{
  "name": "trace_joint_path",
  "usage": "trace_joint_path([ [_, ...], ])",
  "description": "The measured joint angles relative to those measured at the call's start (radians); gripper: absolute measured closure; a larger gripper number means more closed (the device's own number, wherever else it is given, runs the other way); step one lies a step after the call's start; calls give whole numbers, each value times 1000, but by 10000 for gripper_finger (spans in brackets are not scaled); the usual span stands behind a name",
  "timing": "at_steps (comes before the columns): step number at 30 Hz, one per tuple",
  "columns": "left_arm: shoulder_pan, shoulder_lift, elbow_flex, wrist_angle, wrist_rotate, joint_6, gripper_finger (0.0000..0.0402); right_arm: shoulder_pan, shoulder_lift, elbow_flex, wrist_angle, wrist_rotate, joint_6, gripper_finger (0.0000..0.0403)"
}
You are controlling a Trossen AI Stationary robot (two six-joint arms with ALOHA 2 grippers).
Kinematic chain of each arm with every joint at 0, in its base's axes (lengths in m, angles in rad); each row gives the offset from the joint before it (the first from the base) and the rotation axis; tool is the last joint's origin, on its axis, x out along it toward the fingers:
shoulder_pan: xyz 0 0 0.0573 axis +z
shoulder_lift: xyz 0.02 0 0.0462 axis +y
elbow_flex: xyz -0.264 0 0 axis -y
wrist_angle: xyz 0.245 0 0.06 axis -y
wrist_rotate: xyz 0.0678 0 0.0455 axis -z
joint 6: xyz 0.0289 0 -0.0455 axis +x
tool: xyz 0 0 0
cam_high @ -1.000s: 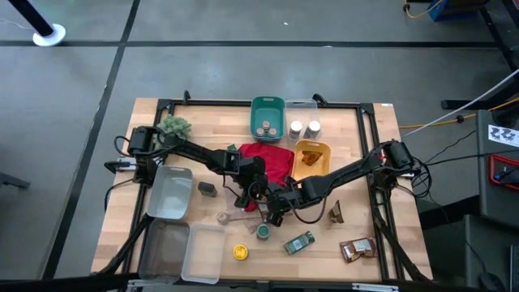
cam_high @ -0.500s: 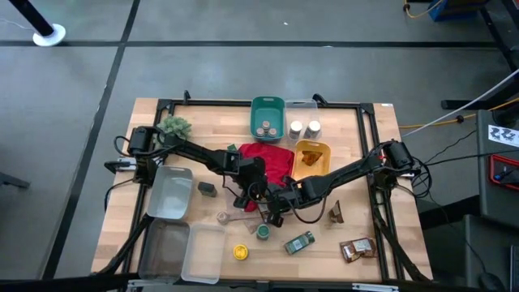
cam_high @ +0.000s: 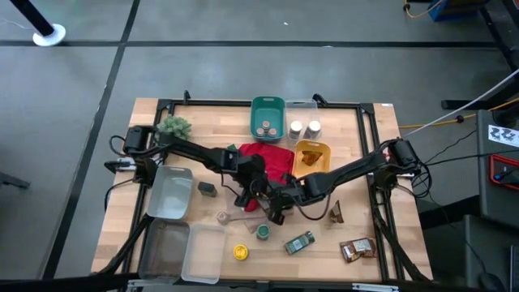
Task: Sort spices by type
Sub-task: Put the center brown seasoning sachet into the yellow bin
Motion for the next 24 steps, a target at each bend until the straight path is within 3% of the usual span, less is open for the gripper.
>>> trace_joint_path([
  [11, 0, -129, 0, 3, -65, -15, 312, -1, -104, -1, -98, 24, 5, 401],
  [24, 0, -221, -2, -7, -131, -19, 312, 16, -292, -2, -307, 169, 39, 402],
])
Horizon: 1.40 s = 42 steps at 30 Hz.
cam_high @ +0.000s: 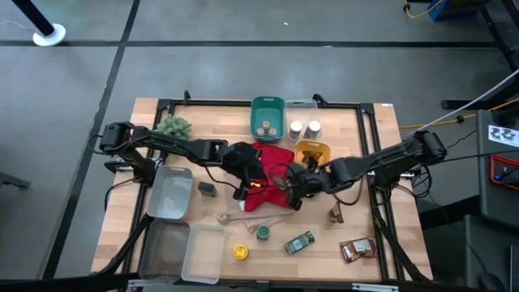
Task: Sort spices by type
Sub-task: Put the center brown seasoning sachet into the yellow bin
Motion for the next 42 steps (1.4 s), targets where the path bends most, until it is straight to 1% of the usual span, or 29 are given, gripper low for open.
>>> trace_joint_path([
  [9, 0, 0, -2, 0, 0, -11, 312, 110, -125, 0, -227, 254, 159, 403],
  [12, 0, 0, -2, 3, 0, -17, 312, 164, -147, 0, -334, 368, 265, 403],
  [17, 0, 0, -2, 4, 1, -18, 312, 274, -150, -4, -512, 575, 490, 403],
  [19, 0, 0, -2, 3, 1, -21, 312, 313, -152, -33, -518, 651, 563, 403],
  [24, 0, 0, -2, 8, 1, -22, 312, 378, -150, -153, -498, 767, 710, 403],
  [29, -1, 0, -2, 43, 1, -26, 312, 385, -150, -293, -443, 871, 816, 403],
  [32, -1, 0, -2, 63, 2, -25, 312, 376, -150, -367, -403, 912, 832, 403],
  [39, -1, 1, -2, 81, 2, -24, 312, 370, -150, -496, -350, 925, 833, 403],
  [42, -1, 1, -2, 81, 2, -25, 312, 371, -150, -533, -349, 925, 869, 403],
])
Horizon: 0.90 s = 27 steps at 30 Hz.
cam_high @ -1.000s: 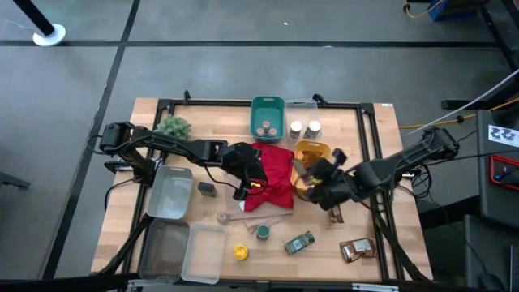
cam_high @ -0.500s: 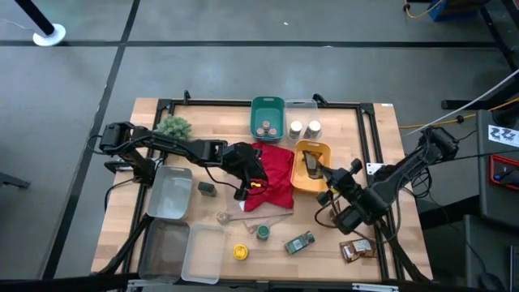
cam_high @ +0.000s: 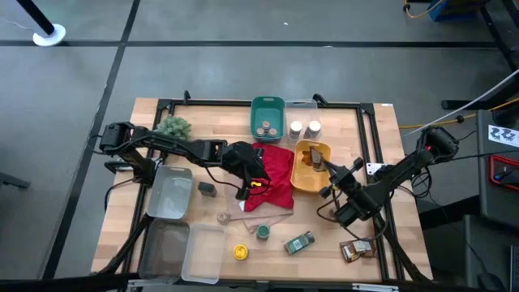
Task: Sort spices by type
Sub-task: Put the center brown seasoning sachet into the yellow bin, then put the top brown seasoning sachet into the yellow bin
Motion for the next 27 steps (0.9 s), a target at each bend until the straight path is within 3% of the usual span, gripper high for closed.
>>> trace_joint_path([
  [5, 0, 0, 0, 1, 0, 0, 312, 0, 0, -62, 29, -2, 73, 403],
  [17, 0, 0, 0, 1, 0, 3, 312, 0, 0, -116, 106, -13, 76, 401],
  [27, 0, 0, 0, 1, 0, 3, 312, 0, 0, -116, 113, -38, 75, 361],
])
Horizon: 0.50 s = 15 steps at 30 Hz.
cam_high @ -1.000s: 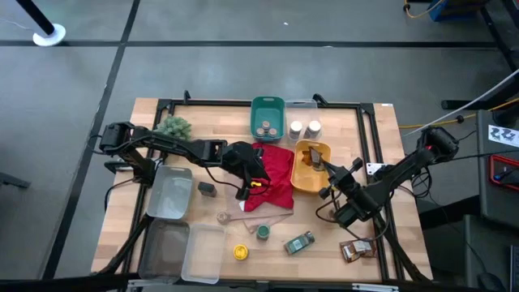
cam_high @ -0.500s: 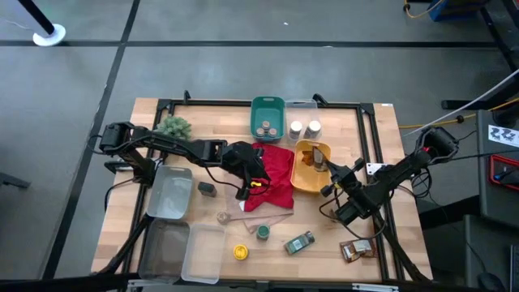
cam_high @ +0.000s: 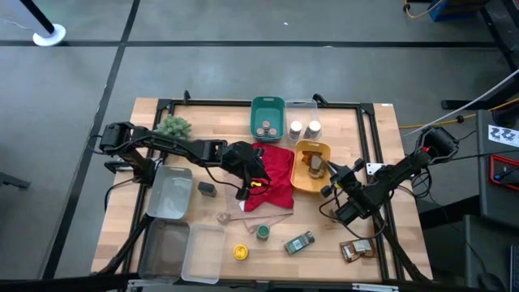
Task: Sort spices by type
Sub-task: Put the top brown seasoning sachet into the yellow bin
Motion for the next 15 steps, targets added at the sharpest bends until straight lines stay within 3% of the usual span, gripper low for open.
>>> trace_joint_path([
  [8, 0, 0, 0, 0, 0, 0, 312, 0, 0, 1, 5, -1, -7, 329],
  [15, 0, 0, 0, 0, 0, 0, 312, 0, 0, 97, -102, -127, -8, 320],
])
